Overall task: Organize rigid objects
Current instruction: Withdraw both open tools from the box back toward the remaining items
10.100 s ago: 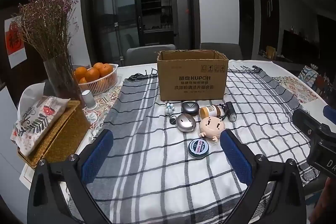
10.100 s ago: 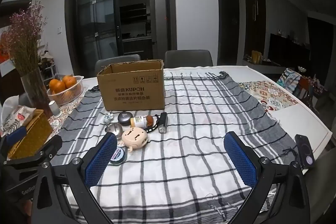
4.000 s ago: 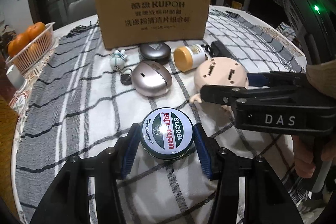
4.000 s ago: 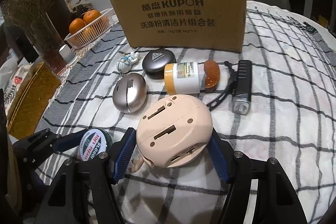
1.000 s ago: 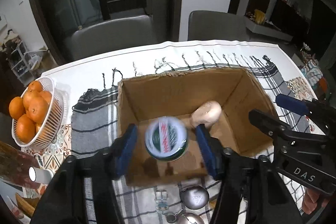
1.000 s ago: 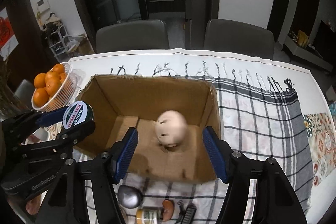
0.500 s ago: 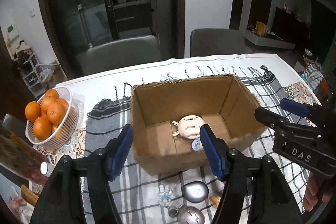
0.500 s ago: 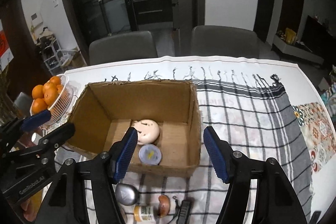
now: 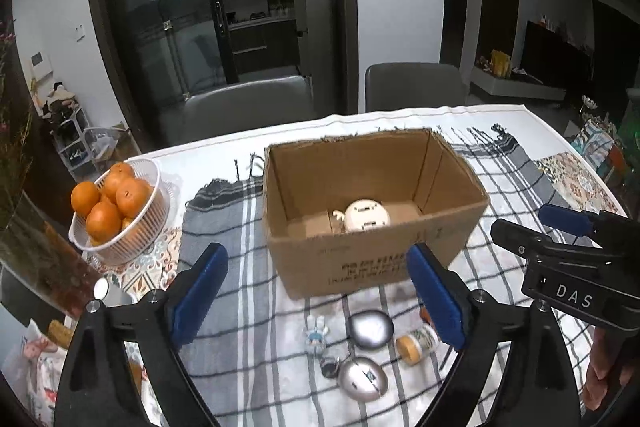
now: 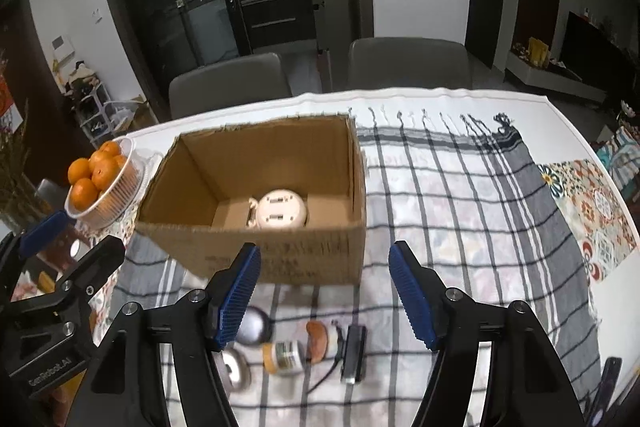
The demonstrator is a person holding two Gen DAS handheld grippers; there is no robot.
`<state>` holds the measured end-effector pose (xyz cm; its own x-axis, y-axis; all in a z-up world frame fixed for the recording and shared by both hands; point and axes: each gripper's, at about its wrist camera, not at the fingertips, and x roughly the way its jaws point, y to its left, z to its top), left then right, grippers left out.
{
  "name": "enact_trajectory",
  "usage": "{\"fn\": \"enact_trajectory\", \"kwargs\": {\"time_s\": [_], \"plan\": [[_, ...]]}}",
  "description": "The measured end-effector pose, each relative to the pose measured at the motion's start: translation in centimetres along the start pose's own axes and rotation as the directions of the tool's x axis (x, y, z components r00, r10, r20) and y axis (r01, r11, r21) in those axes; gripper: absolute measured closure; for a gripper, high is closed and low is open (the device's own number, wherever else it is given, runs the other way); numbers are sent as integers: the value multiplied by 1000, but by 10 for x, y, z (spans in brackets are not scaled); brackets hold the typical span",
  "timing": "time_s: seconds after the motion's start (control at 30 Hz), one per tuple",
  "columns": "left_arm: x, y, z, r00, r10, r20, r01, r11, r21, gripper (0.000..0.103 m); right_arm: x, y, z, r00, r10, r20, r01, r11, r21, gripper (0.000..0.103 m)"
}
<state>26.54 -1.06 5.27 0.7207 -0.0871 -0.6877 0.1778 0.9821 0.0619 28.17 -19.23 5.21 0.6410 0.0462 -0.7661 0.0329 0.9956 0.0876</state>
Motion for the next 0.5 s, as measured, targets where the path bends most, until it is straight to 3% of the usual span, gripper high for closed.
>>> {"fn": "enact_trajectory", "kwargs": {"time_s": [0.27,0.5], "plan": [[1,-6,-28,994,-12,-106,9,999,-32,9,-4,-2,-27,999,-2,-45,2,1000,-11,35],[15,-9,-53,976,-39,-215,22,996,-81,9,3,-8,-47,994,-30,-101,29,999,-12,35]]}}
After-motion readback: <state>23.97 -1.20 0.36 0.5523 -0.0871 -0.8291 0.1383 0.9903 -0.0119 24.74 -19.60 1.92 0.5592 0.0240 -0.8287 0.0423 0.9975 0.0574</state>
